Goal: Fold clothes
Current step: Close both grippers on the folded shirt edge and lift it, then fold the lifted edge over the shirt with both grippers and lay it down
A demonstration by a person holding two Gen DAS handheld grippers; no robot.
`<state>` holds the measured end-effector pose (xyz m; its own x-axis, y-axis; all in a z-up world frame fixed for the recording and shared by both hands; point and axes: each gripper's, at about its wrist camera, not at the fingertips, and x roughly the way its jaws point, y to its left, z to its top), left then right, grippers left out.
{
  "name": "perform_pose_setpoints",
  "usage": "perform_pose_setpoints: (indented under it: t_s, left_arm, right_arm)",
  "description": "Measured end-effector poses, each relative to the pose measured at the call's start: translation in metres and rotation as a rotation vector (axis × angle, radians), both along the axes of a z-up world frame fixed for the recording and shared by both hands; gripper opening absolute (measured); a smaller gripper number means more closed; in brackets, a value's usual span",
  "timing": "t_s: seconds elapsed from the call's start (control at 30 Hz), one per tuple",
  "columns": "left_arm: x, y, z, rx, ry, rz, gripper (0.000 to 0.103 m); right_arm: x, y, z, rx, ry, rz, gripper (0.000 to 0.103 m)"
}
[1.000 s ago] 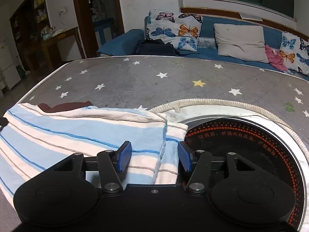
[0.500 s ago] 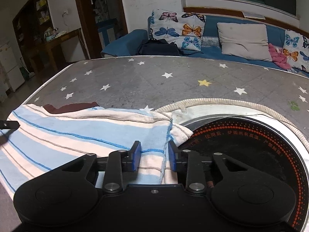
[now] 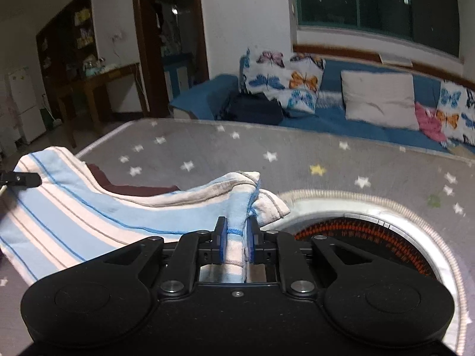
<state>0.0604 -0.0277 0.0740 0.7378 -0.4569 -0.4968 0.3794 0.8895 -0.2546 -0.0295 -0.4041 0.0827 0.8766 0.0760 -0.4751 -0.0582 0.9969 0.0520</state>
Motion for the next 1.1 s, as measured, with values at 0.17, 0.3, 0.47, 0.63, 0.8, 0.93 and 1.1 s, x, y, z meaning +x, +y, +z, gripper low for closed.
perform_pose_setpoints:
  t_s: [0.17,0.3,0.47,0.63,0.8,0.93,1.1]
  left_arm:
    - [-0.017,-0.001,0.037,-0.038,-0.099,-0.008,0.018]
    - [-0.014,-0.006,0.060,-0.045,-0.152,0.004,0.018]
    - [0.008,-0.016,0.063,-0.019,-0.155,0.030,0.018]
    - [0.034,-0.027,0.047,0.034,-0.127,0.050,0.018]
    - [0.067,-0.036,0.011,0.070,-0.051,0.065,0.019]
    - [0.095,-0.042,-0.024,0.135,0.028,0.083,0.019]
    - [0.114,-0.043,-0.046,0.184,0.061,0.103,0.023]
  right_arm:
    - [0.013,-0.002,0.006,-0.017,-0.014,-0.006,0.014]
    - [0.025,-0.004,0.010,-0.030,-0.022,-0.012,0.014]
    - [0.041,-0.007,0.014,-0.046,-0.031,-0.019,0.015]
    - [0.057,-0.010,0.019,-0.063,-0.040,-0.027,0.015]
    - [0.090,-0.014,-0.010,-0.069,0.028,-0.051,0.015]
    - [0.111,-0.013,-0.038,-0.083,0.101,-0.074,0.015]
    - [0.117,-0.013,-0.051,-0.106,0.137,-0.097,0.017]
